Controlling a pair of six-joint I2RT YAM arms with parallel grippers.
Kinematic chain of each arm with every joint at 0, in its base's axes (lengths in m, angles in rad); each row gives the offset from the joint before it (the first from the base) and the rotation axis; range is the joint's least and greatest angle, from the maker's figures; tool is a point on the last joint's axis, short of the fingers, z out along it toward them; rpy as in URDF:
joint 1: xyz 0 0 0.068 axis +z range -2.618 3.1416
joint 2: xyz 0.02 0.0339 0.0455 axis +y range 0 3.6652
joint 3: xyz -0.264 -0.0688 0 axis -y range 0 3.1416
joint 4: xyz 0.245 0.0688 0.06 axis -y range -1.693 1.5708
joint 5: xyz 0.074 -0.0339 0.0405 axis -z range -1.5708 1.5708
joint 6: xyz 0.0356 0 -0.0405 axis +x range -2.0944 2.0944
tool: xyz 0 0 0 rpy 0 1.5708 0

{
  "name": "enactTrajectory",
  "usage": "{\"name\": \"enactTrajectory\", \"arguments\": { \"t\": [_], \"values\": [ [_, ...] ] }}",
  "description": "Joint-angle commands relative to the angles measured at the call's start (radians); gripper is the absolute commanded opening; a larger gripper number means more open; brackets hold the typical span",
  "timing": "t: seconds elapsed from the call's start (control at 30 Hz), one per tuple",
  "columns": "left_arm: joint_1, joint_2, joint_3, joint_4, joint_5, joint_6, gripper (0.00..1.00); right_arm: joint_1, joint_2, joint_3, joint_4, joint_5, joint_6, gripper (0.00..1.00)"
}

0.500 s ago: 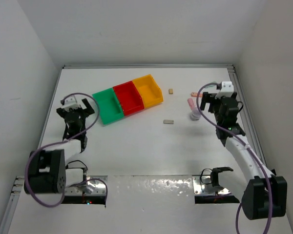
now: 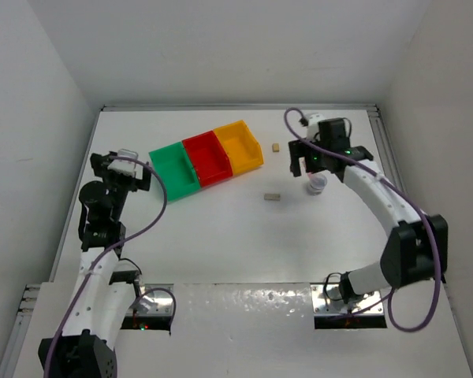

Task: Sort the stationery into containers
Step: Pick up the stationery from the center of the board.

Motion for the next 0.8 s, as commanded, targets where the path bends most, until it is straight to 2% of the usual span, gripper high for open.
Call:
{"name": "enactTrajectory", "arguments": {
  "t": [0.0,0.07,0.1,0.17,0.2,0.27,0.3,0.37,0.4,0.43,0.47,0.5,0.57,0.63,0.7,0.73,0.77],
  "values": [
    [-0.003,0.025,0.073,-0.282,0.25,0.253,1.0,0.043,0.1,0.089,-0.155,-0.114,0.018,0.79],
    [-0.003,0.075,0.165,-0.424,0.352,0.291,1.0,0.014,0.116,0.086,-0.1,-0.206,0.146,0.65],
    [-0.007,0.125,0.193,-0.484,0.398,0.36,1.0,0.004,0.119,0.071,-0.05,-0.224,0.191,0.62],
    [-0.015,0.177,0.236,-0.57,0.475,0.373,1.0,0.001,0.13,0.06,-0.023,-0.159,0.282,0.62],
    [-0.033,0.191,0.247,-0.579,0.495,0.359,1.0,0.0,0.134,0.06,-0.02,-0.125,0.308,0.66],
    [-0.061,0.26,0.294,-0.61,0.578,0.391,0.92,-0.008,0.145,0.066,-0.032,-0.076,0.35,0.69],
    [-0.094,0.335,0.354,-0.656,0.621,0.417,0.85,-0.022,0.148,0.068,-0.054,-0.05,0.363,0.74],
    [-0.206,0.429,0.432,-0.702,0.603,0.41,0.75,-0.034,0.141,0.056,-0.069,-0.007,0.382,0.8],
    [-0.245,0.429,0.53,-0.758,0.575,0.41,0.63,-0.052,0.133,0.045,-0.069,0.012,0.386,0.81],
    [-0.282,0.584,0.582,-0.789,0.523,0.405,0.56,-0.062,0.11,0.031,-0.065,0.026,0.405,0.81],
    [-0.347,0.634,0.63,-0.815,0.497,0.403,0.51,-0.077,0.098,-0.002,-0.052,0.044,0.413,0.81],
    [-0.372,0.674,0.721,-0.867,0.478,0.402,0.43,-0.103,0.086,-0.013,-0.033,0.046,0.422,0.8],
    [-0.411,0.748,0.783,-0.894,0.469,0.399,0.42,-0.117,0.07,-0.029,-0.025,0.084,0.419,0.72],
    [-0.42,0.741,0.784,-0.856,0.466,0.365,0.45,-0.114,0.079,-0.029,-0.034,0.145,0.378,0.68],
    [-0.432,0.713,0.717,-0.762,0.432,0.303,0.51,-0.111,0.101,-0.035,-0.031,0.158,0.354,0.75],
    [-0.434,0.686,0.695,-0.738,0.405,0.252,0.52,-0.111,0.117,-0.035,-0.028,0.155,0.33,0.93],
    [-0.435,0.661,0.663,-0.719,0.389,0.233,0.56,-0.112,0.159,-0.03,-0.031,0.153,0.316,0.96]
  ]
}}
